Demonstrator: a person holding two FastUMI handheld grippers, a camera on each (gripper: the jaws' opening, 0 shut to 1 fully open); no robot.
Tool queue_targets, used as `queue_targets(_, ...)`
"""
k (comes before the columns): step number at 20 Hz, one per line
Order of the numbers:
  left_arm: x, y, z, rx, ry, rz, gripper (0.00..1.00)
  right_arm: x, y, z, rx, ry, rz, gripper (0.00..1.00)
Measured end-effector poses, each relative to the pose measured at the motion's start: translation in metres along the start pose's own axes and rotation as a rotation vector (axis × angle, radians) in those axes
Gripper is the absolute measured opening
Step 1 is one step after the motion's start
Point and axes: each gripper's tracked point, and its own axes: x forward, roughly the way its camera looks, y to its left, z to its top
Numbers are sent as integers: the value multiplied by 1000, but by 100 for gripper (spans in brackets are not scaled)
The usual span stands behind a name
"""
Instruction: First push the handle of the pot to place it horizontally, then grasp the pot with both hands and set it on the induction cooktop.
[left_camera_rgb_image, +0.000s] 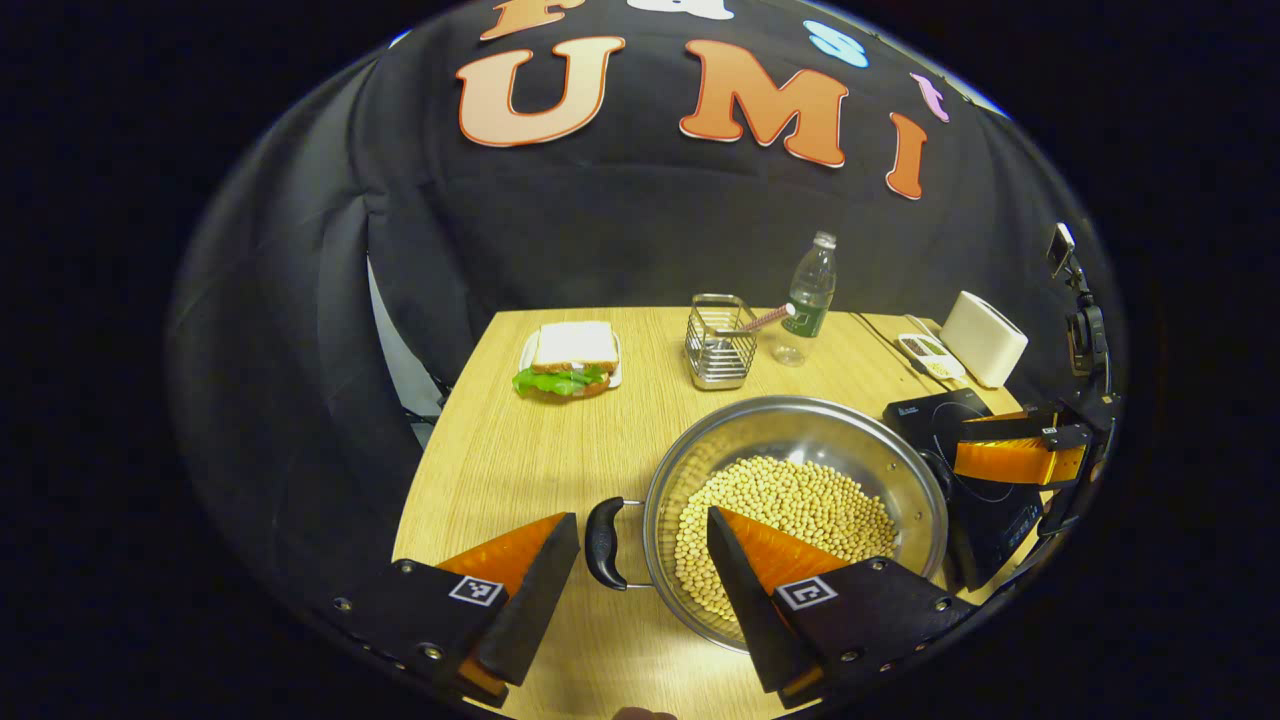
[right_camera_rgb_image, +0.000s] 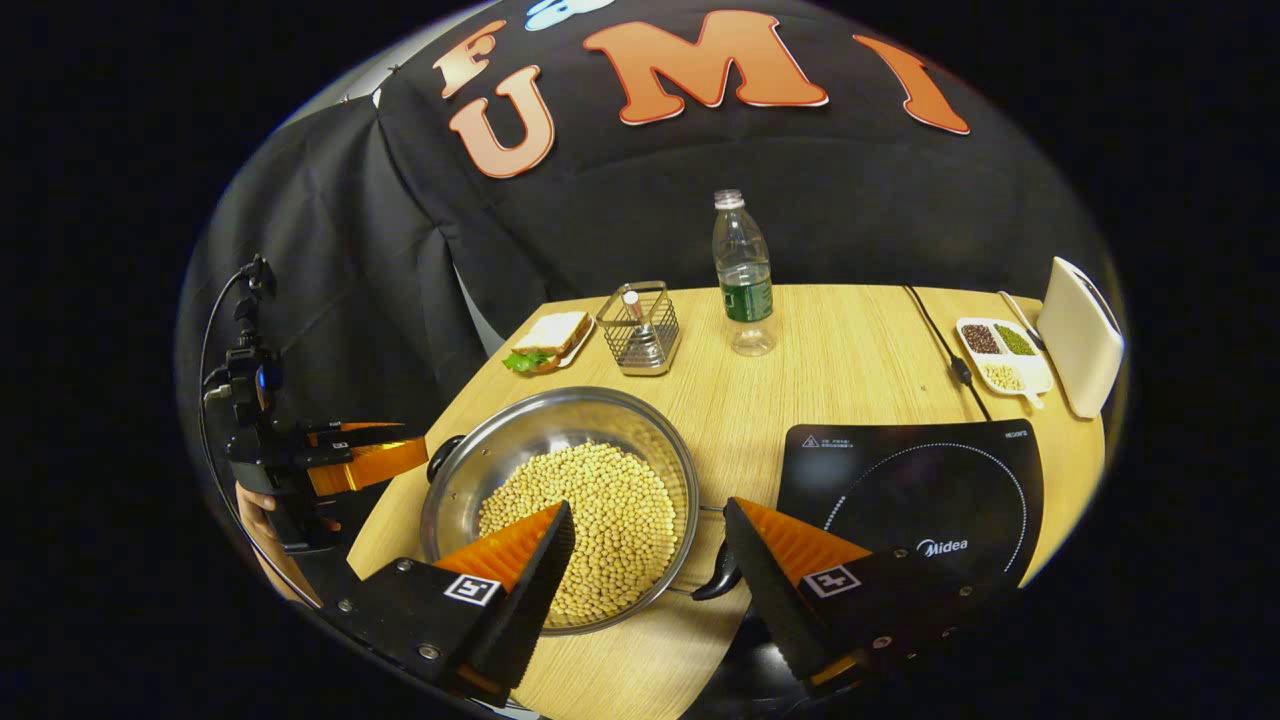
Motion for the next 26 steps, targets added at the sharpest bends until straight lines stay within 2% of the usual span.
queue_targets(3,17,7,-9,-23,27,9,84,10,-4,-12,-8,37,-26,94)
queue_targets(7,30,10,-25,-54,63,11,84,26,2,-26,3,92,-19,94)
queue_targets(11,34,10,-33,-48,74,18,84,17,-3,-18,11,57,-32,92)
queue_targets(13,34,11,-32,-49,68,17,84,13,-20,-10,27,28,-80,92)
queue_targets(18,46,5,-36,-63,79,10,84,22,-32,-19,40,67,-114,89)
queue_targets(19,47,8,-39,-68,85,18,84,24,-34,-18,37,62,-121,80)
queue_targets(20,48,10,-39,-74,89,24,84,27,-35,-21,38,78,-120,90)
queue_targets(23,50,13,-43,-81,91,29,84,37,-36,-34,47,125,-132,89)
queue_targets(25,52,16,-44,-85,90,33,84,43,-37,-44,57,156,-149,85)
queue_targets(26,54,16,-44,-87,92,34,84,45,-36,-39,58,137,-155,85)
